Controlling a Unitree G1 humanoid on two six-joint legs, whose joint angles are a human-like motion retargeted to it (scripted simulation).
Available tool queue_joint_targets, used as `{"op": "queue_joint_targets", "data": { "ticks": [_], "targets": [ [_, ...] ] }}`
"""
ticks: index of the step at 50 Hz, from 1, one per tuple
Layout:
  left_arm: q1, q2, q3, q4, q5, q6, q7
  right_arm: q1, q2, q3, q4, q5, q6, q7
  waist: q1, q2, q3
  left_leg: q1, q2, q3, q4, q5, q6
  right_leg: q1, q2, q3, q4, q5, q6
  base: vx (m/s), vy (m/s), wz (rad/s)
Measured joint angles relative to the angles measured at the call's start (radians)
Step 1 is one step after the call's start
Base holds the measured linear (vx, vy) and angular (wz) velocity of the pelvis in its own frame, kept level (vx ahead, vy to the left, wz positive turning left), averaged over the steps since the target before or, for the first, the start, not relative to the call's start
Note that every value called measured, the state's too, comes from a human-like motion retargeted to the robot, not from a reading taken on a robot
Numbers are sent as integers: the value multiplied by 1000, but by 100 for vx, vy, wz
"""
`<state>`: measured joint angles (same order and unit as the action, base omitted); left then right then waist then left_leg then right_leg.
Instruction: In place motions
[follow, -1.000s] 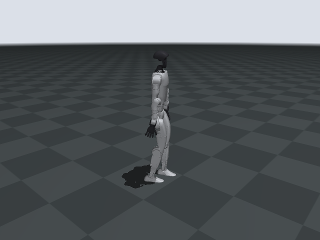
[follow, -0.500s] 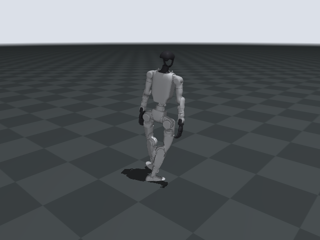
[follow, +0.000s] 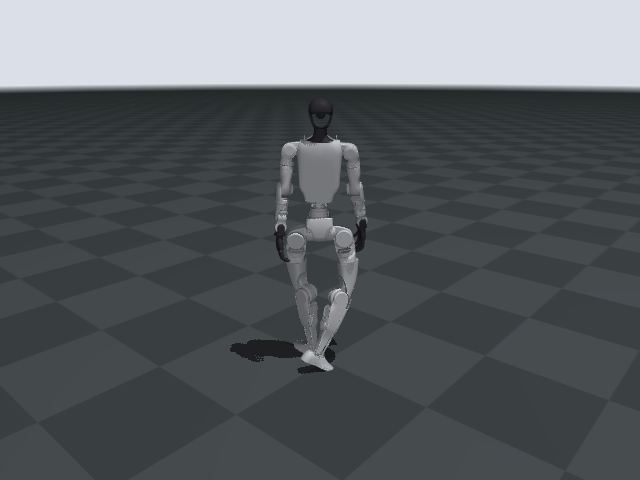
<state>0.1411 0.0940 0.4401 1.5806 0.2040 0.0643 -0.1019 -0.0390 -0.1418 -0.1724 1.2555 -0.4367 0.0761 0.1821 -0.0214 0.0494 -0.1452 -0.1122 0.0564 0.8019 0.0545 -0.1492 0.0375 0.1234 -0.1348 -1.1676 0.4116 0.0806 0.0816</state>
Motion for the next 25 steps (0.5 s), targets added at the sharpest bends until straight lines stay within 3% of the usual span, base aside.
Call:
{"op": "queue_joint_targets", "data": {
  "ticks": [2, 3, 5, 7, 12, 16, 18, 20, 22, 25],
  "targets": [
    [-31, 5, -19, -14, -1, 3, -12, 4, 1, 13, 8, -22, 0, -12, -45, 44, -6, -30, 41, -49, 7, 4, 0, -106, -61, 141, 226, -8, -24, 13, -42, 139],
    [-48, 9, -31, -23, 0, 5, -20, 6, 4, 18, 17, -25, 1, -16, -61, 47, -13, -48, 40, -64, 8, 8, 3, -180, -65, 256, 293, -45, 19, -1, -40, 144],
    [-87, 20, -65, -45, 7, 10, -35, 11, 13, 22, 41, -10, 6, -23, -96, 52, -7, -79, 42, -127, 10, 24, 11, -325, 17, 508, 363, -119, 99, -9, -47, 162],
    [-130, 31, -103, -78, 14, 10, -45, 13, 23, 19, 68, 16, 14, -23, -121, 57, 23, -95, 49, -198, 14, 38, 17, -388, 101, 649, 346, -158, 124, -14, -51, 166],
    [-205, 48, -185, -160, 29, -3, -91, 40, 35, 21, 136, 21, 15, -29, -186, 61, 54, -144, 48, -370, 37, 68, 7, -464, 165, 823, 131, -222, 47, -9, -44, 170],
    [-232, 34, -232, -203, 44, -17, -119, 67, 31, 12, 200, 11, 15, -59, -221, 24, 94, -100, -12, -492, 31, 73, -2, -452, 222, 1129, -114, -258, -47, -2, -26, 182],
    [-232, 22, -245, -200, 43, -23, -120, 83, 26, 9, 231, 4, 20, -64, -231, -3, 114, -55, -49, -542, 35, 63, -5, -408, 220, 1254, -226, -216, -47, 10, -16, 147],
    [-223, 19, -243, -177, 48, -24, -117, 99, 23, 12, 261, -6, 27, -65, -198, -22, 107, -29, -51, -548, 51, 49, -18, -357, 205, 1268, -249, -280, -29, 18, -12, 51],
    [-215, 18, -240, -140, 74, -20, -111, 103, 23, -9, 281, -18, 44, -58, -159, -51, 90, -34, -71, -557, 88, 40, -17, -333, 111, 960, -293, -235, -70, 2, -16, 52],
    [-196, 1, -242, -68, 72, -18, -43, 101, 27, -49, 273, -25, 61, -56, -93, -65, 91, -34, -64, -556, 134, 51, -12, -296, 131, 1014, -298, -272, -60, 0, -8, 48]
  ]
}}
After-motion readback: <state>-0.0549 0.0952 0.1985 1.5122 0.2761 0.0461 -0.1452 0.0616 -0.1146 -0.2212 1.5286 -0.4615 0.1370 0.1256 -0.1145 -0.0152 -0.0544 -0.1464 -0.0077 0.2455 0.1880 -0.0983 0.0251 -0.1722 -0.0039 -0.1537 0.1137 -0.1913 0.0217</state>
